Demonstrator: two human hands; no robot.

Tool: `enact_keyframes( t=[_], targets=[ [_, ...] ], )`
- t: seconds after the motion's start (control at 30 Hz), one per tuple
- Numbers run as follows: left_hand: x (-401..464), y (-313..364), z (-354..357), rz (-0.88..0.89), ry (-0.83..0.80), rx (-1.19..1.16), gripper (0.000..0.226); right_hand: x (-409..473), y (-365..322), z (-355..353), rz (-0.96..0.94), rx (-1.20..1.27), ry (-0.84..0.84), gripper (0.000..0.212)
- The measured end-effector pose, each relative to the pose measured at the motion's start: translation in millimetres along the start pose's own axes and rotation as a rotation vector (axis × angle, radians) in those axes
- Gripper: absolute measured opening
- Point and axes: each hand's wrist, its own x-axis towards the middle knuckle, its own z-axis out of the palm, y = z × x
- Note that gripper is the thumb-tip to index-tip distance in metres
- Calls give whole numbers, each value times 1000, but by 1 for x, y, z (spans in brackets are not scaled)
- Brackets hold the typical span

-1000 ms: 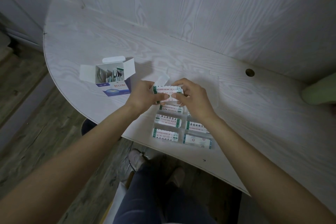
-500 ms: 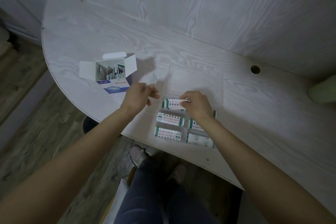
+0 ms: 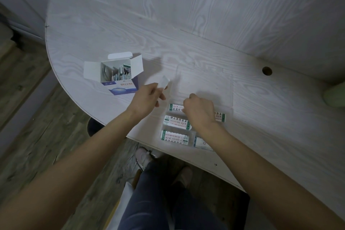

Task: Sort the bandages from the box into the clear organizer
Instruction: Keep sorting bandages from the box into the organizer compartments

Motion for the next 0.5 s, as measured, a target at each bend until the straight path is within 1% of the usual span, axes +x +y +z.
enact_keyframes(
  t=[0.07,0.13,0.17,0.2,0.23,0.3,0.33,0.37,0.4,0.43,0.5],
  targets=[
    [-2,5,1,23,-40,8,28,1,2,0,-28,6,29,4],
    [-5,10,4,30,-74,23,29,-1,8,0,-41,83,57,12],
    [-6,13,6,16,-90,23,32,-3,12,-1,-24,175,74,16],
    [-6,14,7,4,-103,21,35,-5,16,-4,18,319,100,18],
    [-6,16,8,9,-117,14,37,-8,21,-8,79,520,133,16],
    [-5,18,12,37,-162,-14,36,-9,31,-19,229,1031,166,14],
    [-5,20,14,49,-198,-16,36,-10,36,-26,285,1249,116,13],
    [-4,23,17,66,-240,-9,35,-11,40,-32,320,1402,24,12],
    [-3,24,19,80,-278,-1,34,-11,42,-36,329,1490,-73,12],
    [-2,25,22,94,-307,2,34,-12,44,-38,316,1519,-139,10],
    [1,26,25,77,-345,-27,38,-12,46,-38,282,1502,-153,9]
  ],
)
